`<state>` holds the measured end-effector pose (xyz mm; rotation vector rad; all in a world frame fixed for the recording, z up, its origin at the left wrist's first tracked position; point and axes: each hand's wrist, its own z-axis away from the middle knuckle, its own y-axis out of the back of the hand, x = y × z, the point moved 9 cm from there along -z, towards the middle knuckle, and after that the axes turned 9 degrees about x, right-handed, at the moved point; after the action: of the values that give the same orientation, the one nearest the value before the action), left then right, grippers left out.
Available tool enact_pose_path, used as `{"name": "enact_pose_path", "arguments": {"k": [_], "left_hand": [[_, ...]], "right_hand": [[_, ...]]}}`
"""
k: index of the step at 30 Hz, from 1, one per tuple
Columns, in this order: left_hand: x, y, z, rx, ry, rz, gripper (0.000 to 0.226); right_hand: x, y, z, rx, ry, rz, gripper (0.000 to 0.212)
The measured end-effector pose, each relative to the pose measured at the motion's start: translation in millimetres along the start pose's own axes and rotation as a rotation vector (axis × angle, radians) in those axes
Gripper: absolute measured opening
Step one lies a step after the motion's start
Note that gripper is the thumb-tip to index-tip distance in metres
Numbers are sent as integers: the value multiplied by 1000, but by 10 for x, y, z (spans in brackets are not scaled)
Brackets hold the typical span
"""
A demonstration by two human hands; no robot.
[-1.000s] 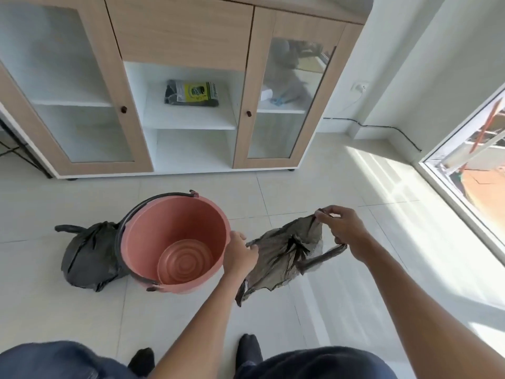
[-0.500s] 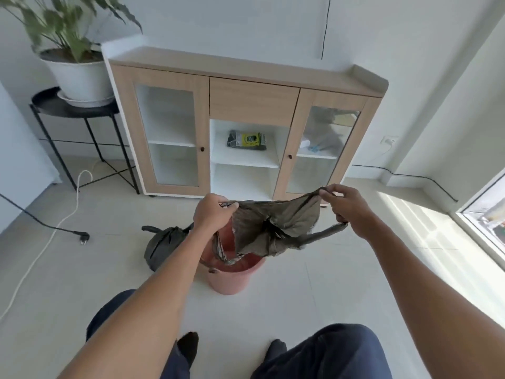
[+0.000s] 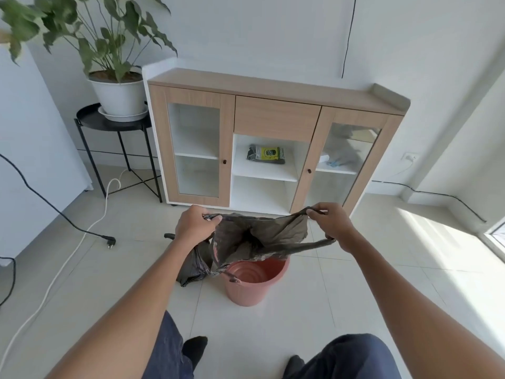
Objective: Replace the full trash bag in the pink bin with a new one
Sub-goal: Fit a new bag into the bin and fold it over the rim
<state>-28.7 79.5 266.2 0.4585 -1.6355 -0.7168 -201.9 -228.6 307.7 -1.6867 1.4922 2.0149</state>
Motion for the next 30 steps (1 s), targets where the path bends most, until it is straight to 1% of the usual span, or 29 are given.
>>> {"name": "enact_pose_path", "arguments": {"k": [3, 7, 11, 14, 16, 18, 20, 22, 23, 26, 28, 30], "left_hand": [[-108, -165, -62, -80, 17, 18, 28], [-276, -415, -153, -135, 29, 33, 29], [-544, -818, -252, -255, 106, 88, 24], [-829, -1147, -438, -283, 145, 146, 25], [-1007, -1343, -575, -258, 204, 193, 30], [-1016, -1456, -666, -231, 215, 195, 26], [-952, -1576, -739, -233, 198, 208, 22], [-946, -1730, -822, -237, 199, 244, 17], [-963, -1801, -865, -232, 204, 254, 15], [-1011, -1973, -1006, -204, 195, 239, 11], [-1003, -2101, -1078, -231, 183, 205, 7], [-979, -2204, -1119, -269, 182, 164, 7]], "right_hand": [[123, -96, -47, 40, 13, 49, 11], [336, -309, -172, 57, 1, 139, 11], [540, -612, -360, 67, 2, 185, 12], [766, -859, -523, 99, -26, 244, 12], [878, -997, -619, 115, -40, 311, 12], [852, -1150, -698, 127, 58, 444, 20], [759, -1338, -726, 151, 230, 601, 31], [674, -1537, -742, 169, 377, 658, 36], [652, -1636, -763, 166, 425, 660, 34], [659, -1953, -825, 102, 509, 614, 19], [801, -2189, -841, -6, 478, 570, 14], [1032, -2403, -835, -114, 396, 504, 14]]}}
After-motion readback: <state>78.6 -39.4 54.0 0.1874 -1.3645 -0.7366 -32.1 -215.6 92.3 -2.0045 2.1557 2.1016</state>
